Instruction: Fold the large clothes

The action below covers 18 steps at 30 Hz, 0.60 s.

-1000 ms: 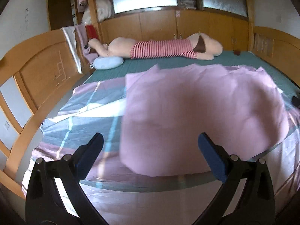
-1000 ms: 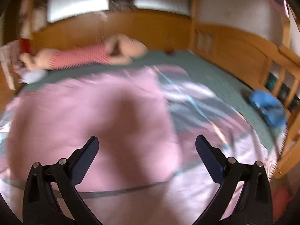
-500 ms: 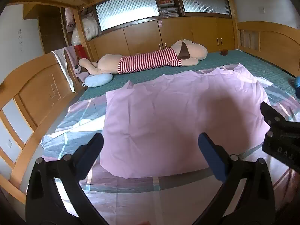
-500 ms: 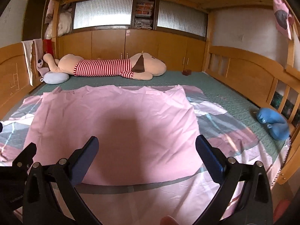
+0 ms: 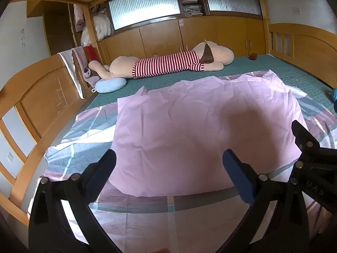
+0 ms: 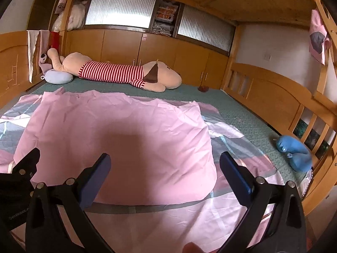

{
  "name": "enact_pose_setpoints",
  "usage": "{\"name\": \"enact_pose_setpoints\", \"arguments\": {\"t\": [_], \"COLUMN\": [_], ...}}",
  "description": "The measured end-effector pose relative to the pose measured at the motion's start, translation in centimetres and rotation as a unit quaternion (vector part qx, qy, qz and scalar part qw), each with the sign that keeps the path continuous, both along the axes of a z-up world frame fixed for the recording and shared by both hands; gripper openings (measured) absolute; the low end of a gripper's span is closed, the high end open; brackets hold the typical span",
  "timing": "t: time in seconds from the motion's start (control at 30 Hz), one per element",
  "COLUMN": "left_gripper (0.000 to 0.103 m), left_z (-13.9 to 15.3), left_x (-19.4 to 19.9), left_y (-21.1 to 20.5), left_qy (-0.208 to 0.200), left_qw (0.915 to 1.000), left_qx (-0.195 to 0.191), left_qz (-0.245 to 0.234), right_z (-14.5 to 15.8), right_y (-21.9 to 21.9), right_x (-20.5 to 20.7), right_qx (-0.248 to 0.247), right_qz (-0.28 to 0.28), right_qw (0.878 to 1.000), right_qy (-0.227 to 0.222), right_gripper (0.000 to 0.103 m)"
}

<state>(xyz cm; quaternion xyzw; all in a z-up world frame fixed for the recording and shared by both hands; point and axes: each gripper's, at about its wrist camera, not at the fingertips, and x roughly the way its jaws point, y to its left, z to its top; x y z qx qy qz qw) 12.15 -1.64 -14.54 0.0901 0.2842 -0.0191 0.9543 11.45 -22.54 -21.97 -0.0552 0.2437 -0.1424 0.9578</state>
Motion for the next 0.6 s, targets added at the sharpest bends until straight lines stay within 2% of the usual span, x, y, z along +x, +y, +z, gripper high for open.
{"name": "enact_pose_setpoints", "arguments": {"t": [0.23,0.43,0.6], "left_gripper": [0.101,0.101,0.101], "left_z": [-0.04,0.08,-0.03], "left_x": [0.05,-0.23,0.02], "left_y": [0.28,0.28,0.49], "left_qy": [0.007,-0.003,0.009], "left_qw": [1.0,1.0,0.9998], "left_qx": [-0.006,-0.004,-0.015], "left_qz": [-0.002,-0.003,-0.007], "right_z": [-0.27,-0.31,-0.34], "right_y": [-0.05,0.02,0.09], "right_x": [0.14,0.11,0.06], "right_qx": [0.005,0.005,0.002], "right_qz": [0.004,0.005,0.004], "right_qw": [1.0,1.0,1.0], "right_qy": [0.005,0.007,0.004], "right_gripper": [0.102,0.102,0.102]}}
